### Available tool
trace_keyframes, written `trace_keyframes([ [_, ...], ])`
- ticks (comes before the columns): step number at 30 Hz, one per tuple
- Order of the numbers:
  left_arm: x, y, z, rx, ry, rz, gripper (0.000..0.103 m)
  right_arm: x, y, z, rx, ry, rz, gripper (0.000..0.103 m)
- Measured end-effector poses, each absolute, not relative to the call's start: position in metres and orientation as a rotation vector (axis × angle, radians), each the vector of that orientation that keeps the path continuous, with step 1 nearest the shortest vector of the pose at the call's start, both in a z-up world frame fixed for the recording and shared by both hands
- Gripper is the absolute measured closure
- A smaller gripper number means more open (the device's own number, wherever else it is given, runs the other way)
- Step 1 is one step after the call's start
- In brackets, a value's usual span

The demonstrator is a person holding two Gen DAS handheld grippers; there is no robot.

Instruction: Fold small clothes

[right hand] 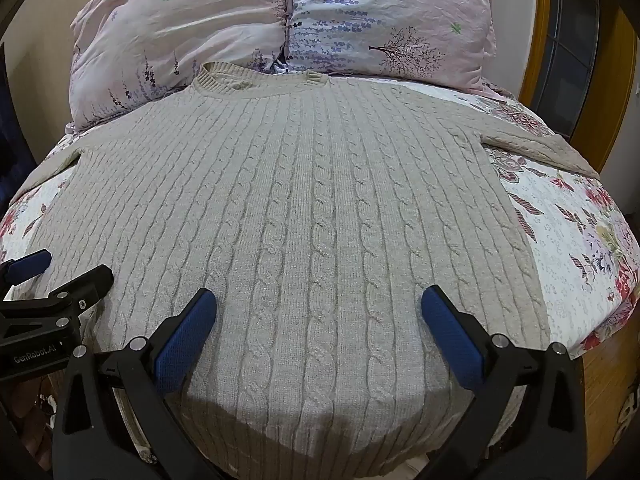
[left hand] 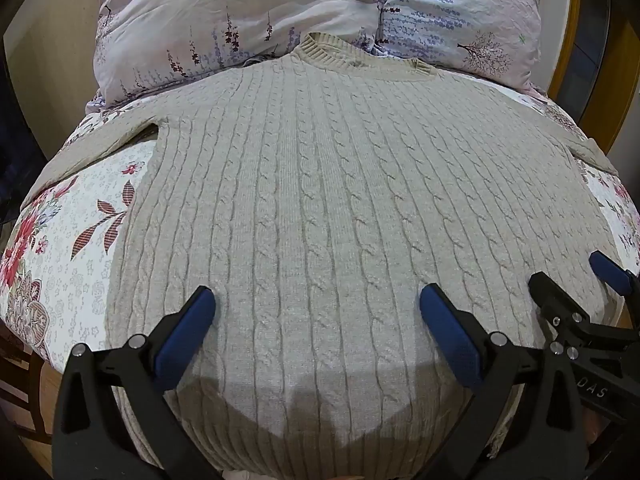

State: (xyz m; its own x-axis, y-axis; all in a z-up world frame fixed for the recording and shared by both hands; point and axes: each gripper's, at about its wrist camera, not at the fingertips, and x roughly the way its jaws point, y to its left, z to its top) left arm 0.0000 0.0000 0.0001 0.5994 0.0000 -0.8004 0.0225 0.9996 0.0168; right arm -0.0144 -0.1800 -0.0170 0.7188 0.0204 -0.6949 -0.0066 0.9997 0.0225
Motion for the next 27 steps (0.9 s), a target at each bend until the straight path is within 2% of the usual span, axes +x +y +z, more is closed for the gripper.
trace_keyframes([
  [27, 0.0000, 0.0000, 0.0002, 0.026, 0.927, -0.012, 0.002, -0.0164, -0.1803, -0.0181, 0.014, 0.769, 0.022, 0.001],
])
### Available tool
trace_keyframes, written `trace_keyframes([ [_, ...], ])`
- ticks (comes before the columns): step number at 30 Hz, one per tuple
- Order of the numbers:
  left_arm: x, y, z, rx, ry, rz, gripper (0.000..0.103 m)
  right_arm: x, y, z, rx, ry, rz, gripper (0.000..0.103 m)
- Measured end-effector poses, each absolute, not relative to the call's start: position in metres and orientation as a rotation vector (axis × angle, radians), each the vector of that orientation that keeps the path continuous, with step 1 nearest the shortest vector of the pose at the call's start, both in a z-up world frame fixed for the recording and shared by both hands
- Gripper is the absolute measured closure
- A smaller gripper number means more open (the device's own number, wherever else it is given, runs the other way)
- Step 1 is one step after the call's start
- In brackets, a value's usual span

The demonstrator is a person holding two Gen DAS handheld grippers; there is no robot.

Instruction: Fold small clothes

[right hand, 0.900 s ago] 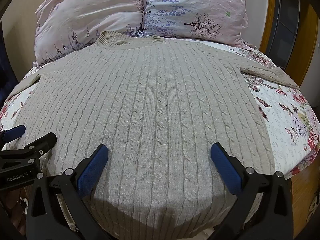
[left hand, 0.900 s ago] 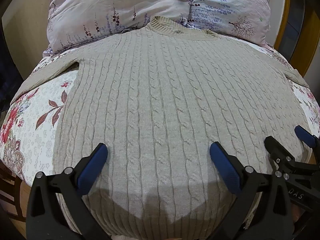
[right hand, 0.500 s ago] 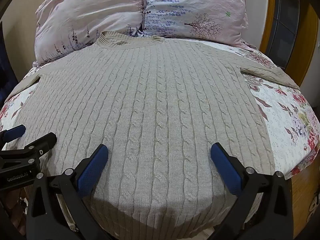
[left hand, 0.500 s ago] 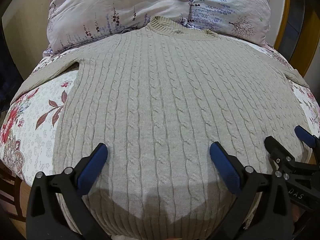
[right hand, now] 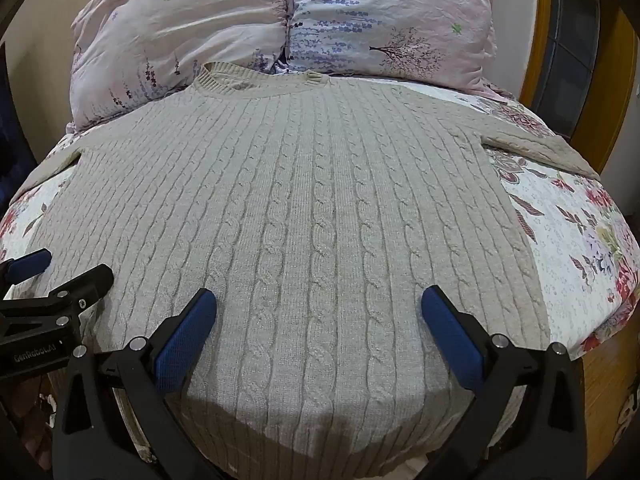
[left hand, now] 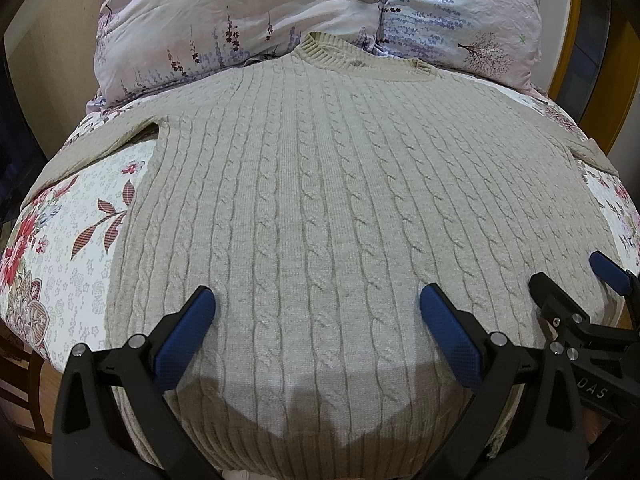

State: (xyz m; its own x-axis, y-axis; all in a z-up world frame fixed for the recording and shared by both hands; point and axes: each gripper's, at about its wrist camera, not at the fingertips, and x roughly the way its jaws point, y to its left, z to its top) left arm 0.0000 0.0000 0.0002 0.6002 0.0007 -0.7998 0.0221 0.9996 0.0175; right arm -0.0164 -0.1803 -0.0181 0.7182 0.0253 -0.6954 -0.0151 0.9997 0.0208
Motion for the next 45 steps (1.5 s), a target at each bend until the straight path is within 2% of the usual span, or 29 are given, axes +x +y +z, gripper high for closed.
trace_keyframes([
  [20, 0.022, 0.001, 0.004, 0.094, 1.008, -0.085, 0.002, 0.011, -0.207, -0.007, -0.009, 0.723, 0.174, 0.001],
  [23, 0.034, 0.005, 0.010, 0.134, 0.980, -0.059, 0.002, 0.032, -0.247, 0.012, 0.094, 0.695, 0.119, 0.001],
  [28, 0.062, 0.025, 0.025, 0.085, 0.955, -0.066, 0.002, 0.076, -0.364, 0.039, 0.419, 0.670, -0.066, 0.003],
  [29, 0.072, 0.033, 0.028, 0.055, 0.956, -0.072, 0.002, 0.082, -0.380, 0.039, 0.460, 0.673, -0.101, 0.006],
  [31, 0.086, 0.043, 0.034, 0.010, 0.955, -0.084, 0.002, 0.097, -0.433, 0.035, 0.593, 0.691, -0.208, 0.026],
  [34, 0.107, 0.055, 0.041, -0.040, 0.946, -0.085, 0.002, 0.106, -0.488, 0.024, 0.743, 0.700, -0.335, 0.039],
  [39, 0.131, 0.067, 0.045, -0.093, 0.882, -0.102, 0.002, 0.115, -0.536, 0.013, 0.801, 0.694, -0.481, 0.041],
  [45, 0.159, 0.067, 0.040, -0.090, 0.924, -0.142, 0.002, 0.120, -0.560, -0.007, 0.918, 0.688, -0.502, 0.058],
])
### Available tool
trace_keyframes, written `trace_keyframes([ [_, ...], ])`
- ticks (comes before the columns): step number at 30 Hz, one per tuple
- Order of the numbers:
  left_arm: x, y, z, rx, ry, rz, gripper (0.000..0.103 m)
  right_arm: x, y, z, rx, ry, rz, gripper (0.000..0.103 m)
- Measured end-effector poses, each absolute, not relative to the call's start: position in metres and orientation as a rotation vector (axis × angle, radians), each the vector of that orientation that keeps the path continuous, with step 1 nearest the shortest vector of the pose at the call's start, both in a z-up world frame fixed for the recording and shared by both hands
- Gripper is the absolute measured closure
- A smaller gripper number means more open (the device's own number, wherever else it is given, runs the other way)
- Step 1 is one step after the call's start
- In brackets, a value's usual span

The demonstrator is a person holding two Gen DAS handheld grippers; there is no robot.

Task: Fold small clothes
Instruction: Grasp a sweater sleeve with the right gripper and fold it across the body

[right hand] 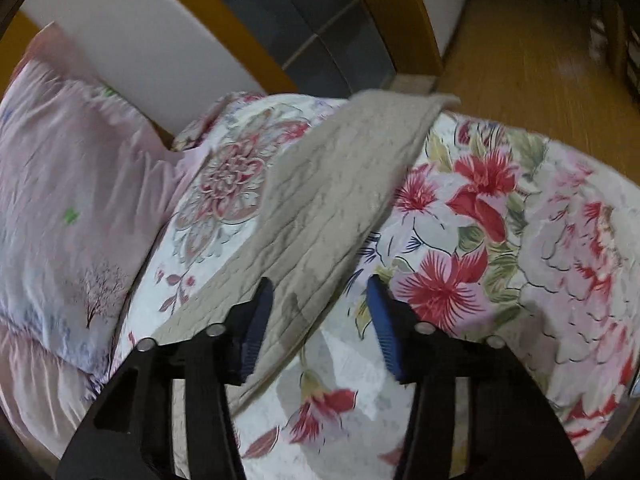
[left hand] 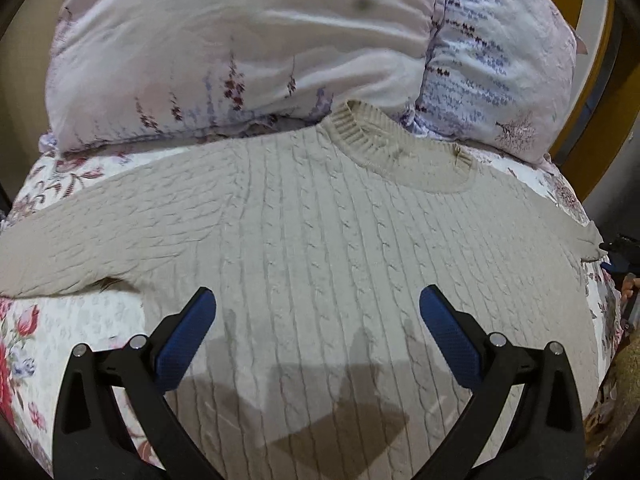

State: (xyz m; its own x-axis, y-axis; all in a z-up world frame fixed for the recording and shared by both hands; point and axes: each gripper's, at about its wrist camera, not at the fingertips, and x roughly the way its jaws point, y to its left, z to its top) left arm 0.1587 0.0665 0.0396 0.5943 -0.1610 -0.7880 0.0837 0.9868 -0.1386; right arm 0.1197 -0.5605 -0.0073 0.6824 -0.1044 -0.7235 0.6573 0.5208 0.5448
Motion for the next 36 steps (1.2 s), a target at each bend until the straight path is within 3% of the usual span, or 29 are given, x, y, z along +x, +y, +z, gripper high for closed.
trace_keyframes([
  [5, 0.172, 0.067, 0.032, -0.088, 0.940, -0.118, 0.002, 0.124, -0.564, -0.011, 0.918, 0.660, -0.516, 0.072],
  [7, 0.176, 0.068, 0.030, -0.090, 0.943, -0.100, 0.002, 0.126, -0.565, -0.014, 0.899, 0.666, -0.516, 0.091],
  [9, 0.178, 0.072, 0.028, -0.115, 0.938, -0.086, 0.002, 0.126, -0.566, -0.014, 0.884, 0.659, -0.509, 0.094],
  [17, 0.180, 0.079, 0.025, -0.139, 0.918, -0.114, 0.002, 0.127, -0.534, 0.036, 0.678, 0.540, -0.439, 0.095],
  [25, 0.174, 0.080, 0.037, -0.156, 0.855, -0.154, 0.002, 0.137, -0.385, 0.112, 0.386, 0.428, 0.020, 0.095],
  [31, 0.165, 0.072, 0.045, -0.163, 0.799, -0.191, 0.002, 0.170, -0.248, 0.055, 0.241, 0.704, 0.348, 0.096],
  [36, 0.168, 0.076, 0.039, -0.249, 0.843, -0.265, 0.002, 0.181, -0.230, 0.011, 0.295, 0.864, 0.359, 0.093],
])
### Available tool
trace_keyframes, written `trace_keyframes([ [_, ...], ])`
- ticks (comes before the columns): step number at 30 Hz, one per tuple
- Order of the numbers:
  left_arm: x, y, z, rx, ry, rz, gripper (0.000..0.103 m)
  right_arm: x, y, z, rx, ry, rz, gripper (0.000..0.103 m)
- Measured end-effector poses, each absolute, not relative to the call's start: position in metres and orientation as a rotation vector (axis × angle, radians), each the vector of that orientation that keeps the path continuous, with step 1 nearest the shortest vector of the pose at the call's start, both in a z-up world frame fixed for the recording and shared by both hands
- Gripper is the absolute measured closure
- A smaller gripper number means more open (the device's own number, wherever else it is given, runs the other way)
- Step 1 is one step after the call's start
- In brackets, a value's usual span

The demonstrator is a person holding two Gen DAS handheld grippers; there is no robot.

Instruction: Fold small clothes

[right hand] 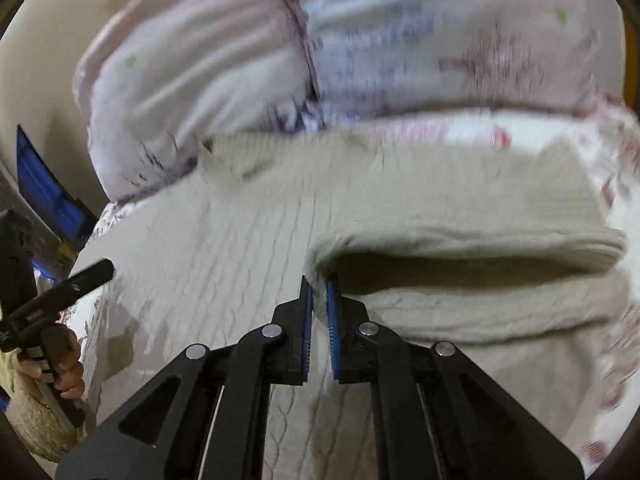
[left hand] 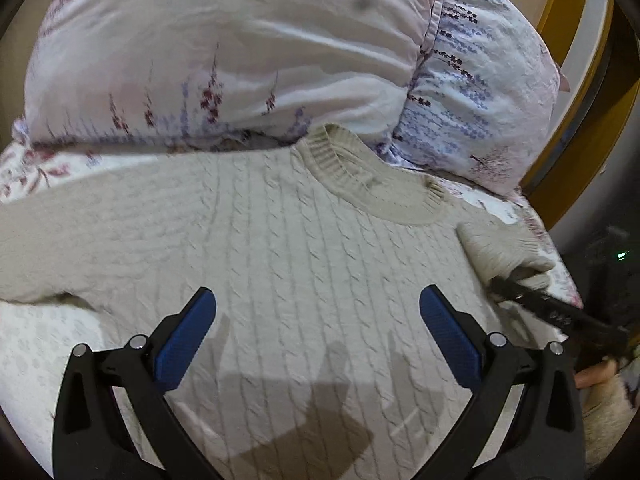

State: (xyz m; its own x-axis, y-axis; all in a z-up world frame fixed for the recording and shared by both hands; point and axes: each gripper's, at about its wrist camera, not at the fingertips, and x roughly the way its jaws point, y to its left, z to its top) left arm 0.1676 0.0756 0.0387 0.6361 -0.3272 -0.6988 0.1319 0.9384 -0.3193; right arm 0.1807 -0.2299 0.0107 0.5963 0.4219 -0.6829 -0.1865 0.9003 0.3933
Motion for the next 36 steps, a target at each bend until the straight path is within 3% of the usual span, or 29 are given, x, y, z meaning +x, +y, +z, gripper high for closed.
trace_keyframes([
  [2, 0.169, 0.077, 0.036, -0.282, 0.848, -0.296, 0.002, 0.177, -0.242, 0.010, 0.376, 0.870, 0.364, 0.085],
  [4, 0.172, 0.079, 0.033, -0.333, 0.865, -0.332, 0.002, 0.172, -0.262, 0.013, 0.485, 0.858, 0.346, 0.054],
  [5, 0.173, 0.081, 0.032, -0.351, 0.871, -0.340, 0.002, 0.168, -0.276, 0.015, 0.546, 0.833, 0.320, 0.051],
  [11, 0.180, 0.087, 0.025, -0.453, 0.907, -0.387, 0.002, 0.180, -0.328, 0.015, 0.766, 0.795, 0.123, 0.050],
  [12, 0.179, 0.089, 0.024, -0.466, 0.908, -0.395, 0.002, 0.181, -0.332, 0.016, 0.757, 0.785, 0.085, 0.055],
  [13, 0.179, 0.090, 0.024, -0.478, 0.908, -0.404, 0.002, 0.183, -0.333, 0.017, 0.733, 0.773, 0.043, 0.072],
  [15, 0.179, 0.094, 0.024, -0.512, 0.905, -0.422, 0.002, 0.189, -0.328, 0.028, 0.661, 0.744, -0.004, 0.091],
  [21, 0.180, 0.100, 0.024, -0.637, 0.894, -0.495, 0.002, 0.188, -0.242, 0.074, 0.416, 0.625, 0.272, 0.094],
  [23, 0.181, 0.100, 0.023, -0.680, 0.900, -0.515, 0.002, 0.190, -0.185, 0.072, 0.292, 0.699, 0.470, 0.093],
  [24, 0.182, 0.099, 0.022, -0.695, 0.907, -0.520, 0.002, 0.190, -0.166, 0.067, 0.248, 0.739, 0.521, 0.084],
  [25, 0.183, 0.098, 0.021, -0.705, 0.913, -0.524, 0.002, 0.188, -0.148, 0.059, 0.199, 0.787, 0.568, 0.063],
  [27, 0.185, 0.094, 0.019, -0.715, 0.931, -0.528, 0.004, 0.181, -0.135, 0.048, 0.170, 0.813, 0.596, 0.048],
  [30, 0.189, 0.088, 0.015, -0.717, 0.958, -0.522, 0.011, 0.176, -0.150, 0.038, 0.228, 0.843, 0.579, 0.042],
  [36, 0.209, 0.081, -0.003, -0.789, 1.041, -0.472, 0.048, 0.162, -0.208, 0.021, 0.419, 0.896, 0.503, 0.039],
])
